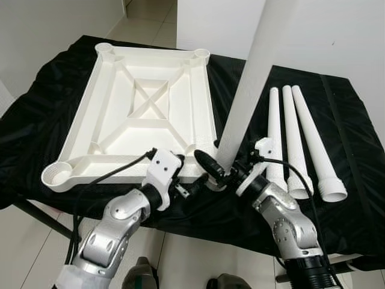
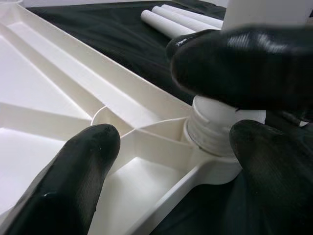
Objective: Building children table
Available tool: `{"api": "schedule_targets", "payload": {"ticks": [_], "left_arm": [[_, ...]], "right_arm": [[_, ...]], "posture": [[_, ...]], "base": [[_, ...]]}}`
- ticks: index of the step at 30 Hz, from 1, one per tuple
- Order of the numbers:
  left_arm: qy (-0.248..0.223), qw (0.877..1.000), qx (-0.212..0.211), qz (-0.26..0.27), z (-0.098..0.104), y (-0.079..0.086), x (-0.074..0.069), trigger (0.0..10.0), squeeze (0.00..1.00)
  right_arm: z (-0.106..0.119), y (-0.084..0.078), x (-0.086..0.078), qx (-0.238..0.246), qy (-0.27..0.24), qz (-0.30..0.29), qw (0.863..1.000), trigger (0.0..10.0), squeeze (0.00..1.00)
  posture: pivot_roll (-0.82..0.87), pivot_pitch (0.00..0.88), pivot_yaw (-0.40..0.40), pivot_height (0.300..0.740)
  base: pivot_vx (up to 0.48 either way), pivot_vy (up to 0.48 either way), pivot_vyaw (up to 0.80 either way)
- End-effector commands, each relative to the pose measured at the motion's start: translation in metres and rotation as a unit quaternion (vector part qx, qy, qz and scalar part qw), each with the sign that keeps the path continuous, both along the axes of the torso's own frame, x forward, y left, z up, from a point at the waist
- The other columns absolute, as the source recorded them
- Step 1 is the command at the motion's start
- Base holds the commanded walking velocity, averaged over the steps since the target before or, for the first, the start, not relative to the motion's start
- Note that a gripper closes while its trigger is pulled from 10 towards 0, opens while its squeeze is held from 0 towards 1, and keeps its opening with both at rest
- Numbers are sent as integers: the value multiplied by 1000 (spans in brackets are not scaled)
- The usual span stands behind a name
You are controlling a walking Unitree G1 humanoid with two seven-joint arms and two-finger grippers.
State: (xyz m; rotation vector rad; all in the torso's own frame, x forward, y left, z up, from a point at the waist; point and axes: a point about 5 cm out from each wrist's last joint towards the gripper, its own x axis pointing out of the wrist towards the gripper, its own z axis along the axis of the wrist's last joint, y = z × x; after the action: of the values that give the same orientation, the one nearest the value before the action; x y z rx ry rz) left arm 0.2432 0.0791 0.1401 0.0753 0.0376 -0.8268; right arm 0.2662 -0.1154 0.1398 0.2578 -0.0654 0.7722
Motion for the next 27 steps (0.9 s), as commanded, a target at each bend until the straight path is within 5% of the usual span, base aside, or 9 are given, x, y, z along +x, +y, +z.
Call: {"api": "schedule_targets", "payload": {"ticks": [1, 7, 27], "left_arm": [[1, 997, -1, -73, 1, -7, -5, 10000, 0], [8, 994, 9, -110, -2, -9, -10, 10000, 0], [14, 996, 7, -83, 2, -7, 2, 10000, 0]], "right_arm": [[-1, -9, 3, -27, -10, -11, 1000, 10000, 0], [4, -34, 16, -108, -43, 5, 993, 10000, 0], [-7, -23, 28, -159, -56, 79, 982, 9725, 0]], "posture": [[56, 37, -26, 740], [25, 54, -2, 740], [40, 41, -8, 740]], "base": [[0, 0, 0], [0, 0, 0], [0, 0, 0]]}}
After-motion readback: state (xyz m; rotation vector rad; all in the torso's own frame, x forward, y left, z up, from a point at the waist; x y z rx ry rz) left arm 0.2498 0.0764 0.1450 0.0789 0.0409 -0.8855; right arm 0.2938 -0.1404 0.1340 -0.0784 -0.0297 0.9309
